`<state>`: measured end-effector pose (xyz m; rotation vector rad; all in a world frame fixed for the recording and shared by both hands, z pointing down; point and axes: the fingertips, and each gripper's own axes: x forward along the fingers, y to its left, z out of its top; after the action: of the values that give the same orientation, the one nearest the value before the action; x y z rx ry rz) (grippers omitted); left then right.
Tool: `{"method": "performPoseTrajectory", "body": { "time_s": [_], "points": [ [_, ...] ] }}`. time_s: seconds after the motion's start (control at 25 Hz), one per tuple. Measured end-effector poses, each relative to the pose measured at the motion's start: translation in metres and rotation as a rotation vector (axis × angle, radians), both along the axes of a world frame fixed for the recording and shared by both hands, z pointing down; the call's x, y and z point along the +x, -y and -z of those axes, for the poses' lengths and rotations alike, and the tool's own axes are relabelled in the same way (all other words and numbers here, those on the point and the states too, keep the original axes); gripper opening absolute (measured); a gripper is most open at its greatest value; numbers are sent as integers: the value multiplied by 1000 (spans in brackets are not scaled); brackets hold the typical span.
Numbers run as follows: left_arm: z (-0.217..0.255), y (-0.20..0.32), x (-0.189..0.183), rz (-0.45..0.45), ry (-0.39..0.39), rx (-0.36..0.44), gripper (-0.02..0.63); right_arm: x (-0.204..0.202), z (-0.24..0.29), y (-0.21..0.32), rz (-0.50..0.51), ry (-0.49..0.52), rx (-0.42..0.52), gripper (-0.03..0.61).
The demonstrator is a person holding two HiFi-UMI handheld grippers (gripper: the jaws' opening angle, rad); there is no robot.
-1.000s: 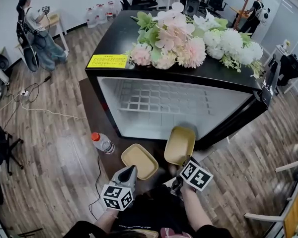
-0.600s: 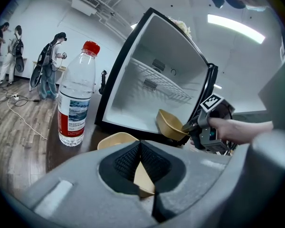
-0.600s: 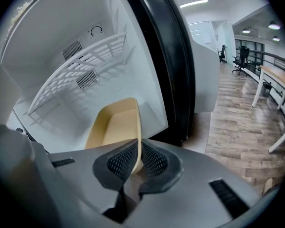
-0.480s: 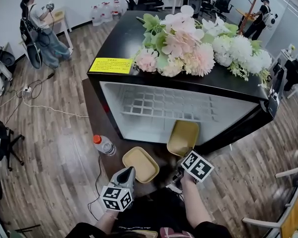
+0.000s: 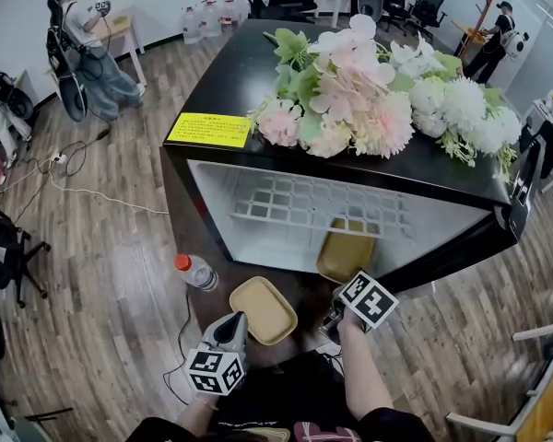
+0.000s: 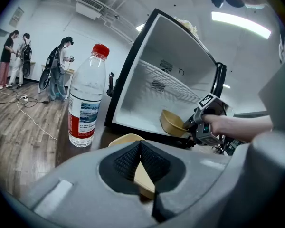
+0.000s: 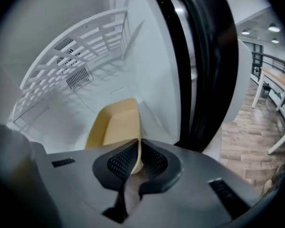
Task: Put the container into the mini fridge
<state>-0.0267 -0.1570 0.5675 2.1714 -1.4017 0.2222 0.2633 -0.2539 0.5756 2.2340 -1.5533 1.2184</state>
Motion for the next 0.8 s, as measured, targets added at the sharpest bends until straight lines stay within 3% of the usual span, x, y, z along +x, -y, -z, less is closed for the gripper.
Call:
{"method": "performPoseTrajectory", "body": {
  "time_s": [0.8],
  "points": [
    [-6,11,-16,99,9,-28,8,18,-3,33,-69,-24,-4,28]
  ]
}}
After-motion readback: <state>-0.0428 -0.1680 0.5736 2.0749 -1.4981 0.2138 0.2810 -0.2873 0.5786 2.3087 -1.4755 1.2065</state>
